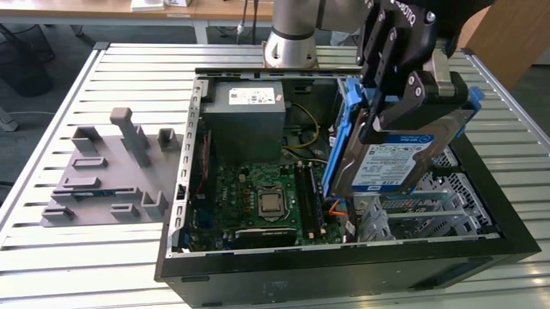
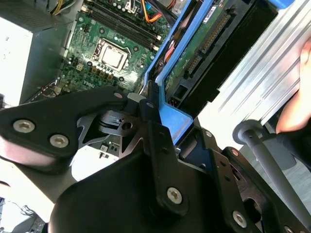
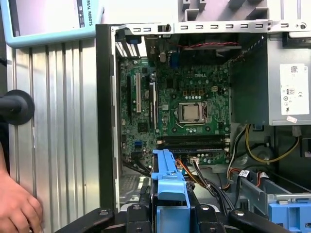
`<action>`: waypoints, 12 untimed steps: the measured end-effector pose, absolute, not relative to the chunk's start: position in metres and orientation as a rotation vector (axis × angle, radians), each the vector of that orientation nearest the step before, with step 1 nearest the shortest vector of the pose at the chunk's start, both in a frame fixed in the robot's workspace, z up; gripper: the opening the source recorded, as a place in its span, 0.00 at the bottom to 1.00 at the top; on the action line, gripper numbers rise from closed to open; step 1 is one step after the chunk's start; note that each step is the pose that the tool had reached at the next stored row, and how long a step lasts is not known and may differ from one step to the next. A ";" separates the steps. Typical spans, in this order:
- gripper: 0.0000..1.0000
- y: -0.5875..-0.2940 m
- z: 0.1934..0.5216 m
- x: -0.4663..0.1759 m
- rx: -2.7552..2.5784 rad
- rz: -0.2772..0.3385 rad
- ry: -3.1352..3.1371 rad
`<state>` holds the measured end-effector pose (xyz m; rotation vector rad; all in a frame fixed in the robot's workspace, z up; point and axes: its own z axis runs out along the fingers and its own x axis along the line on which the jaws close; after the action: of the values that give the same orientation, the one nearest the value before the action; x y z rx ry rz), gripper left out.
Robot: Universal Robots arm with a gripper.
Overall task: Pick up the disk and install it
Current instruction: 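Insert the disk into the insertion slot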
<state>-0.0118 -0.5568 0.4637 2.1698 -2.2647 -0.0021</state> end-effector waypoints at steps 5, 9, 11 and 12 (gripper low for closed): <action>0.36 -0.559 0.461 -0.001 2.170 -0.002 -2.264; 0.36 -0.559 0.461 0.001 2.170 -0.002 -2.265; 0.36 -0.559 0.461 0.002 2.170 -0.002 -2.265; 0.36 -0.559 0.461 0.003 2.170 -0.002 -2.265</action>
<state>0.0027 -0.5588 0.4606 2.1697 -2.2646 -0.0018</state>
